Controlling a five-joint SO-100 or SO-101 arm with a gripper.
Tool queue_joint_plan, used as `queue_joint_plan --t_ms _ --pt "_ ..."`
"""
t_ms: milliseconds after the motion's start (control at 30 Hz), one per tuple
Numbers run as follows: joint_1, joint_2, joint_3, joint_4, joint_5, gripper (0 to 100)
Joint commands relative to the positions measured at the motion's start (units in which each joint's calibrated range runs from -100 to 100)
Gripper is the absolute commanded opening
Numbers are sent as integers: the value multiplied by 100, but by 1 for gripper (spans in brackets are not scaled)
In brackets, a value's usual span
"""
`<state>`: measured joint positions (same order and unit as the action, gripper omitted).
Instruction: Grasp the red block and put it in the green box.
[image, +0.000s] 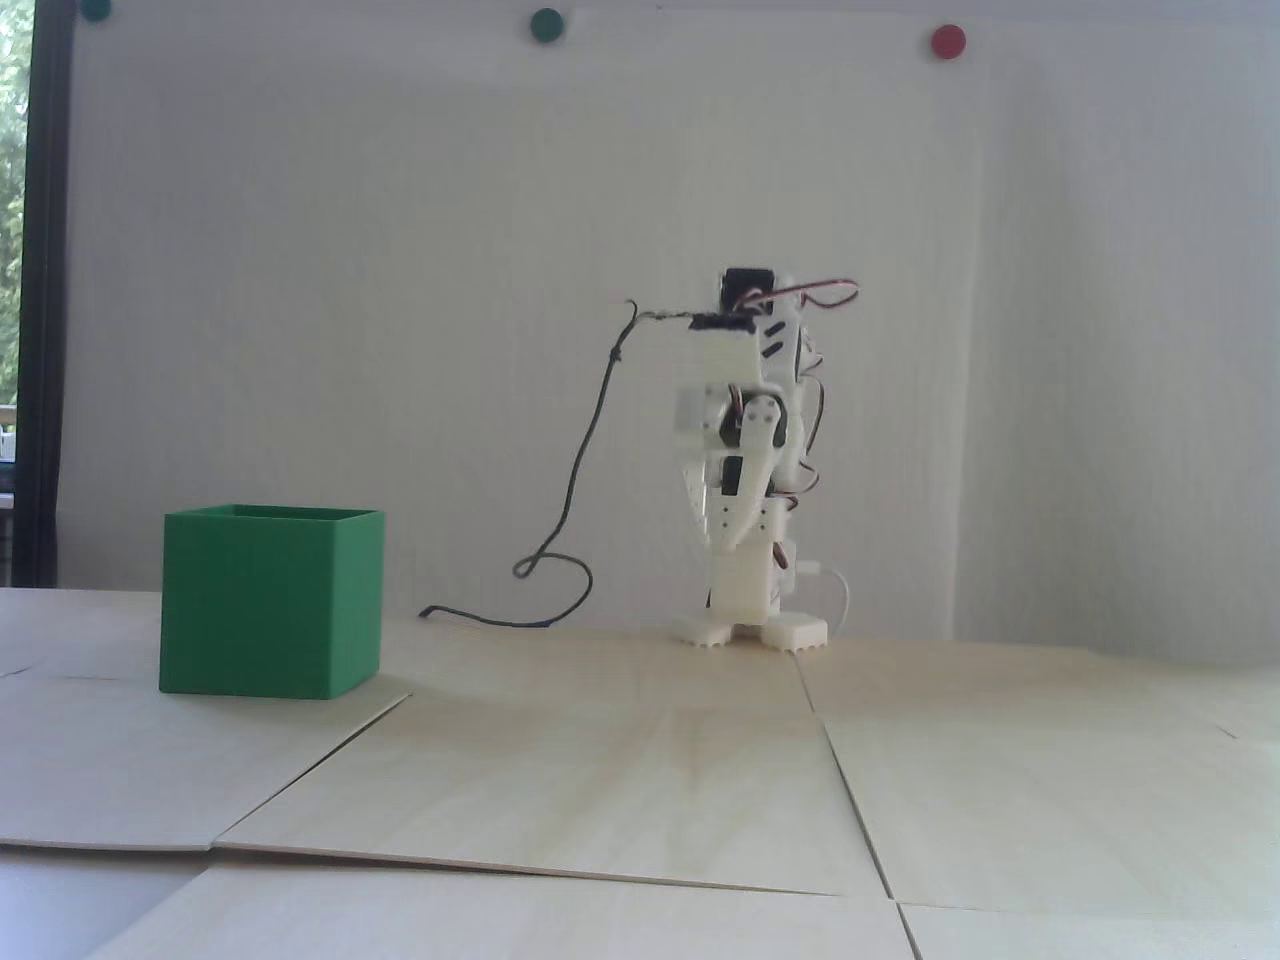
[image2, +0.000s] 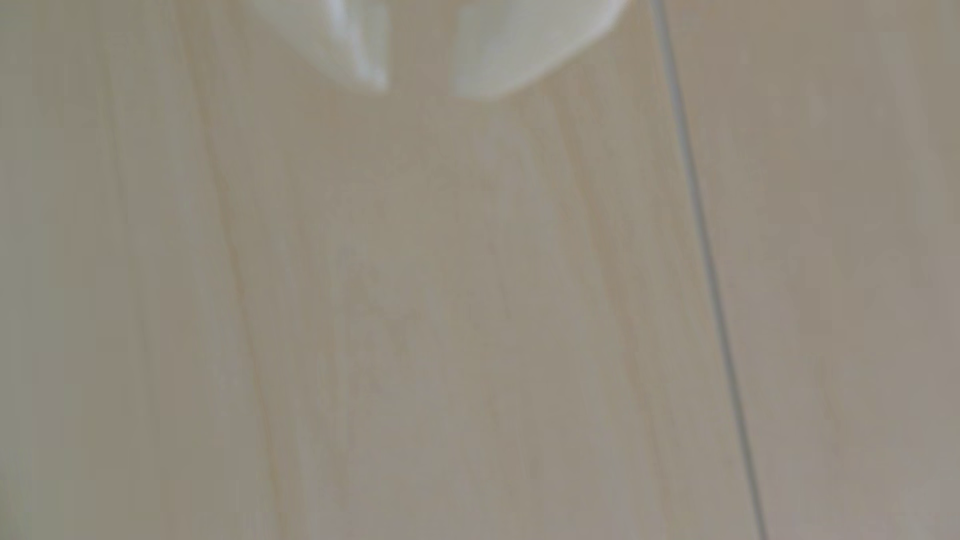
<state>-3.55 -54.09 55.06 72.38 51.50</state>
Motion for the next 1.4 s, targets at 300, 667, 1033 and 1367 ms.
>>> queue_joint_plan --t_ms 300,667,1033,1367 --pt "-51 -1851 3944 -3629 55 2" --pt "-308 -1899 4308 -3132 144 2" --pt "-308 -1891 4308 -2137 154 3" --pt "-300 -1914 4308 -1015 123 3"
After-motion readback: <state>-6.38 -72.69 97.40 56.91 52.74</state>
